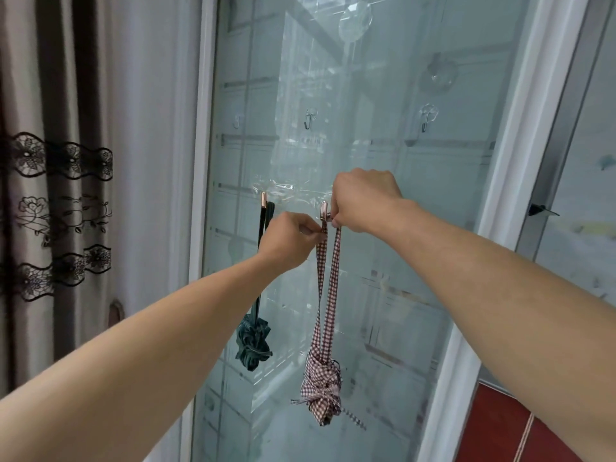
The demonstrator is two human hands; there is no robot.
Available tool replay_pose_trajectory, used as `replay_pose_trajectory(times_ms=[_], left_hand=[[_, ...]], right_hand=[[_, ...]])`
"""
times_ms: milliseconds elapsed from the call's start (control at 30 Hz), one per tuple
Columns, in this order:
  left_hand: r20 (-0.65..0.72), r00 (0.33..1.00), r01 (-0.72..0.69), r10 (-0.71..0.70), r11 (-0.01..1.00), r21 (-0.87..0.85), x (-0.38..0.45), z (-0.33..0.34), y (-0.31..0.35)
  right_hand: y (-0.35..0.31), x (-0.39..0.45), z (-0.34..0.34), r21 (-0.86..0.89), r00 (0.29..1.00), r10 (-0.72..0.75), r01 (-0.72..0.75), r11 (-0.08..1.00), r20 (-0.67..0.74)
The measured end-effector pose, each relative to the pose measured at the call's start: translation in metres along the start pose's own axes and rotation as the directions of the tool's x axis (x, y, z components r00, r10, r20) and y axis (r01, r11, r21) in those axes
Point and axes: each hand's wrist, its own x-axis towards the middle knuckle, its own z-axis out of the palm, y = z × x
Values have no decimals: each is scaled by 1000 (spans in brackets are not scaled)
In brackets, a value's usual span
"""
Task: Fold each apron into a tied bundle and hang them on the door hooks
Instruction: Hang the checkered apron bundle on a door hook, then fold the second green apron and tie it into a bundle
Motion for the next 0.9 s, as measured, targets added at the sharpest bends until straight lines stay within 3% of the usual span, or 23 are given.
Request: replay_pose_trajectory(times_ms=[233,367,533,700,900], left_hand=[[93,996,-12,8,999,40,-7,-7,-4],[135,991,13,-21,998,63,-16,-25,-8],[51,994,94,-101,988,125,-48,-64,-31],[-124,937,347,-326,906,241,-114,-150,-77],[-446,709,696,-546,645,316,-279,-300,-111]], right_hand=[[0,0,-15,94,995,11,-20,995,94],[-9,2,-39,162,999,6,3,987,-54],[-60,-1,-57,374,973,-74,155,915,-220],[-170,-19,-43,597,928,-243,369,713,-284],[-346,-90,-78,755,795,-510,545,364,-328]])
